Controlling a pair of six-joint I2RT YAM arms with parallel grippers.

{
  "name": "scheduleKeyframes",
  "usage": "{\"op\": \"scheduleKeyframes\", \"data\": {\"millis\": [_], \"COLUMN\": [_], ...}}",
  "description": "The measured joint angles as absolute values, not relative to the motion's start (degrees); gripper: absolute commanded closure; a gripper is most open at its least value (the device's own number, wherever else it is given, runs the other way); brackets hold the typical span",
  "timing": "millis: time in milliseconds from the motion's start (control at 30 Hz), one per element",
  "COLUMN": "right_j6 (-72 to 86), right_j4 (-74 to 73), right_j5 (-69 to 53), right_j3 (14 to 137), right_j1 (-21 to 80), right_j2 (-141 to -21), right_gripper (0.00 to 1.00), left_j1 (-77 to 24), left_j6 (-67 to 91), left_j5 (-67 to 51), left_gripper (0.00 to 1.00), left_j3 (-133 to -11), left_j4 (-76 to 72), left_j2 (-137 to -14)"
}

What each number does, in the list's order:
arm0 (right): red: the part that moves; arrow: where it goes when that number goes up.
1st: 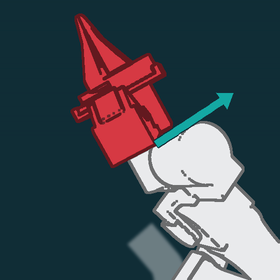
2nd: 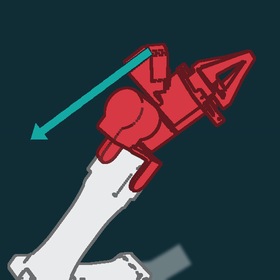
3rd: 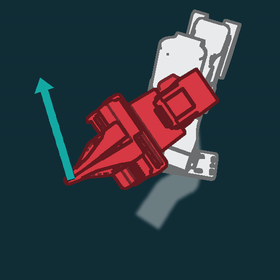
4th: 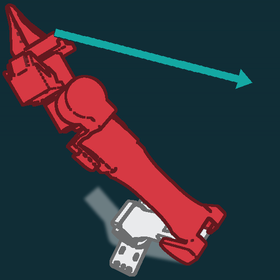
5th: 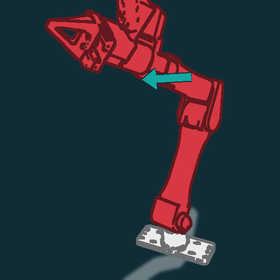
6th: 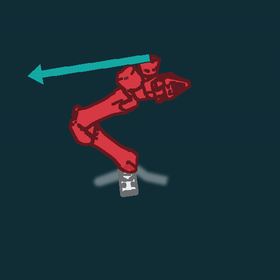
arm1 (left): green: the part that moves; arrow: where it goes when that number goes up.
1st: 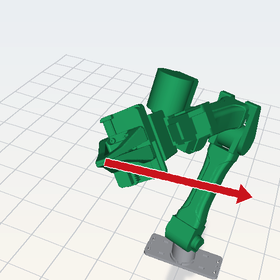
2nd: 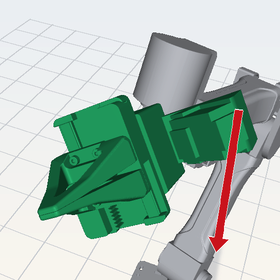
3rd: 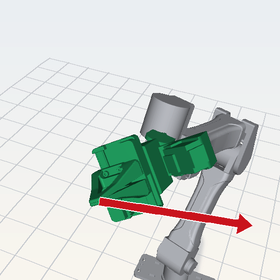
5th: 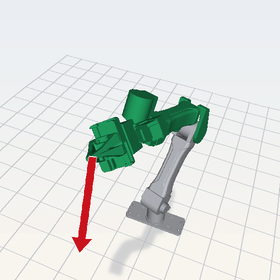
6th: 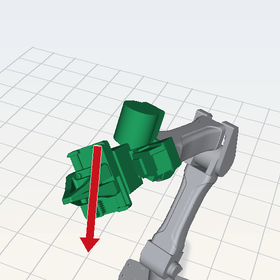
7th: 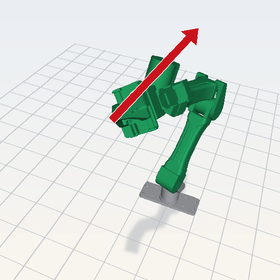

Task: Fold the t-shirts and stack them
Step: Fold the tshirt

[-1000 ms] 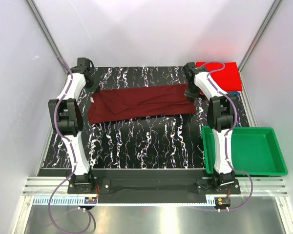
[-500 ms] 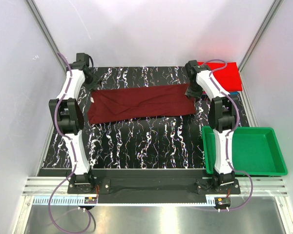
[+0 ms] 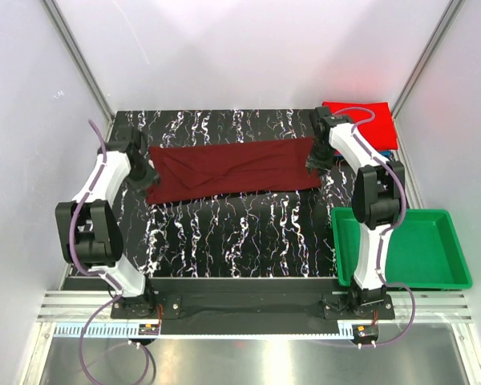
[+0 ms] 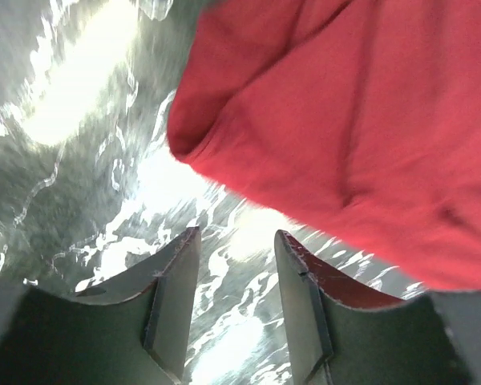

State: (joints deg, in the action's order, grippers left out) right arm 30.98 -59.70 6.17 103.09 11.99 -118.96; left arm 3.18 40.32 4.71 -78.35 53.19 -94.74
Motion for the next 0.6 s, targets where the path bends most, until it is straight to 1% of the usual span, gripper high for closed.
{"op": "scheduleKeyframes", "data": {"millis": [167,200,233,300,467,600], "right_j6": [30.8,30.8,30.8,30.9,31.6,33.0], "right_j4": [-56.9,-56.3,-55.8,-54.4,-51.1,-47.7], "right_j5": [5.2,5.0,5.0,4.8,5.0,5.1], "right_j3": [101.8,101.1,100.3,97.9,92.6,88.2], "right_j1": [11.6,11.5,11.3,11.2,11.0,11.0], "right_j2": [-122.7,-123.3,-123.7,-123.9,-122.7,-119.9], "right_gripper": [0.68,0.68,0.69,0.69,0.73,0.72], "left_j1": [3.4,3.4,3.4,3.5,4.6,5.8], "left_j6": [41.3,41.7,42.1,43.0,44.7,44.8], "left_j5": [0.3,-0.5,-1.1,-1.2,2.8,6.9], "left_gripper": [0.59,0.60,0.63,0.64,0.64,0.64], "left_j3": [-68.4,-67.6,-67.0,-67.0,-67.0,-67.1], "left_j4": [49.6,49.1,48.4,47.8,47.9,48.2], "left_j2": [-95.6,-96.3,-97.2,-99.3,-102.2,-102.4]}}
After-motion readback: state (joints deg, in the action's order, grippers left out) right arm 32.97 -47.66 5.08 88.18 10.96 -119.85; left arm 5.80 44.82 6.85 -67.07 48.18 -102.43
